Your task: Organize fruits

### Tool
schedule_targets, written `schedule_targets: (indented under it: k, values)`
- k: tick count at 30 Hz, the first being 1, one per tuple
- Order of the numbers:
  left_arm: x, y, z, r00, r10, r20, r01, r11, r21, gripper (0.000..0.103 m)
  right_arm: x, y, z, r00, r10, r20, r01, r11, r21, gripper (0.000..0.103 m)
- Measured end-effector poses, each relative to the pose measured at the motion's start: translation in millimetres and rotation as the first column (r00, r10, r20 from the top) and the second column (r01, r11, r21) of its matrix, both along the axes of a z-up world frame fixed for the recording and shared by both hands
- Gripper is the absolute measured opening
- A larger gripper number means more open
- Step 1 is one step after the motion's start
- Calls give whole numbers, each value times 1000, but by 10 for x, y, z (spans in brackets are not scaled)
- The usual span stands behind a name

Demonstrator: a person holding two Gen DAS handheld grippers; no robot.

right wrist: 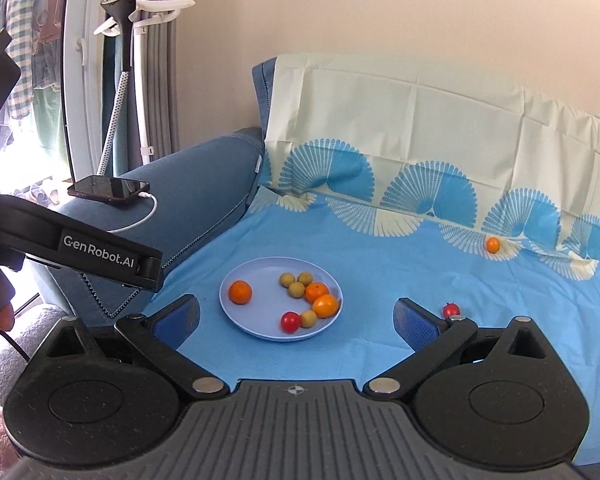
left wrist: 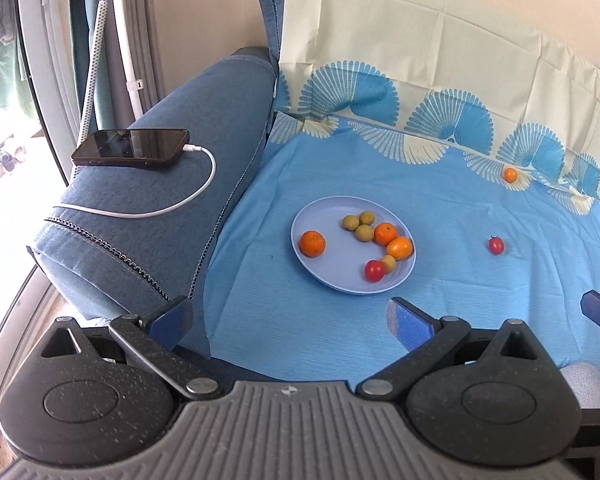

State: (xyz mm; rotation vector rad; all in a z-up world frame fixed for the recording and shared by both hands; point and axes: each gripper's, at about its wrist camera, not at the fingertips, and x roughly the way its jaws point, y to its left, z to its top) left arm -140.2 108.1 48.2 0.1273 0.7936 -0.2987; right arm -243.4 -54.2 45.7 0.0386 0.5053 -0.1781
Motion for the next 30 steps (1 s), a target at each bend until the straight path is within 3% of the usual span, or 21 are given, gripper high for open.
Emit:
schedule_targets:
  k: [13,30]
  values:
    - [-57,-58,16,1000,-21,15,20,999,34,103,-83,-3,27,1000,-10,6,10,1000,0,102]
    - [77,-273,-172,998,-48,-29,51,992,112,103,9,-157,-135,999,-20,-41,22,998,52,102]
